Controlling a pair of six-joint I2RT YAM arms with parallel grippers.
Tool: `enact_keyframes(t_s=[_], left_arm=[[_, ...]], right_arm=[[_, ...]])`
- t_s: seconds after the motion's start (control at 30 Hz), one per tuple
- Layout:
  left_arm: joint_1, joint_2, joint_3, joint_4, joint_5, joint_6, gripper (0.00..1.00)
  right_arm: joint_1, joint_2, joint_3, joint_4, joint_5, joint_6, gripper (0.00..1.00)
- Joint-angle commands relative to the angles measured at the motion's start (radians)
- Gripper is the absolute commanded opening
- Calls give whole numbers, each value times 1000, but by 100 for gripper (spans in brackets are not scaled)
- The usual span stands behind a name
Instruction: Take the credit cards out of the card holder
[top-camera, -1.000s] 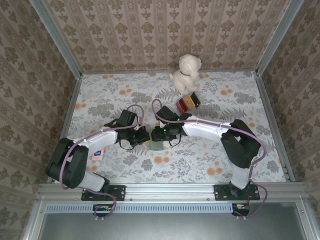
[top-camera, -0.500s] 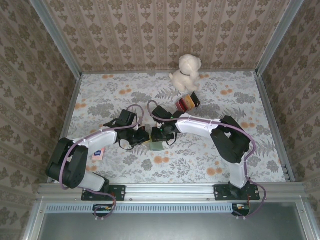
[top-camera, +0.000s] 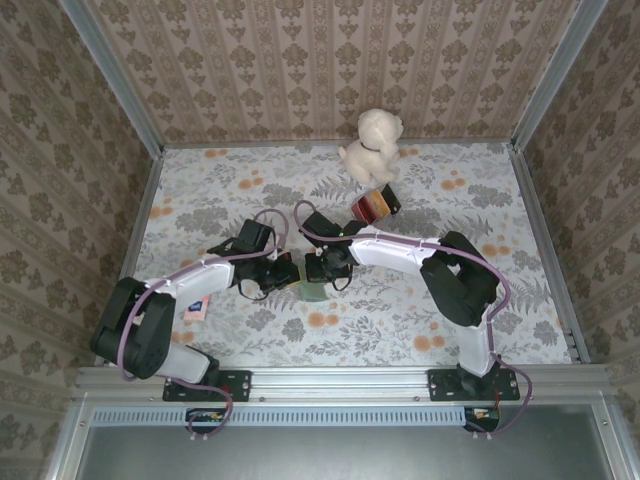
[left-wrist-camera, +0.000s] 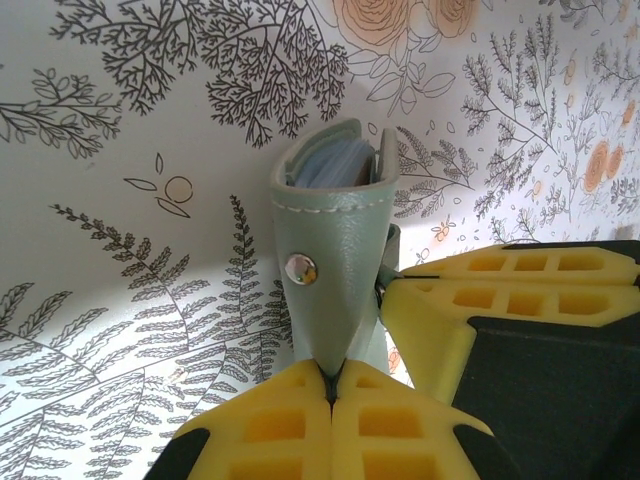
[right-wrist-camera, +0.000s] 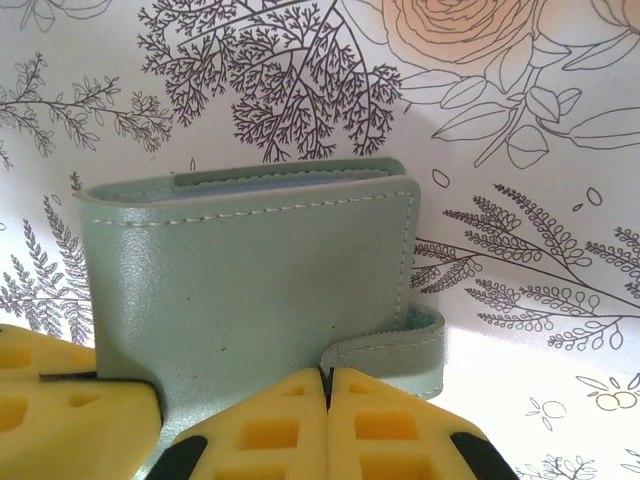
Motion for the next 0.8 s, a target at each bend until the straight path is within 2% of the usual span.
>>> enact_keyframes(t_s=[0.0, 0.2, 0.43, 0.63, 0.77], left_arm=[[2, -65, -9, -33, -10, 20, 0], [9, -82, -35, -47, -27, 16, 0], [16, -90, -61, -47, -33, 11, 0], [19, -94, -66, 7, 12, 10, 0], [18, -80, -61, 78, 63, 9, 31]], right_arm=[[-14, 38, -58, -109, 159, 25, 0], [-21, 42, -77, -149, 239, 54, 0], [-37, -12, -80, -152, 276, 65, 0], [-41, -41, -83, -86, 175, 32, 0], [-45, -56, -101, -57, 117, 25, 0]])
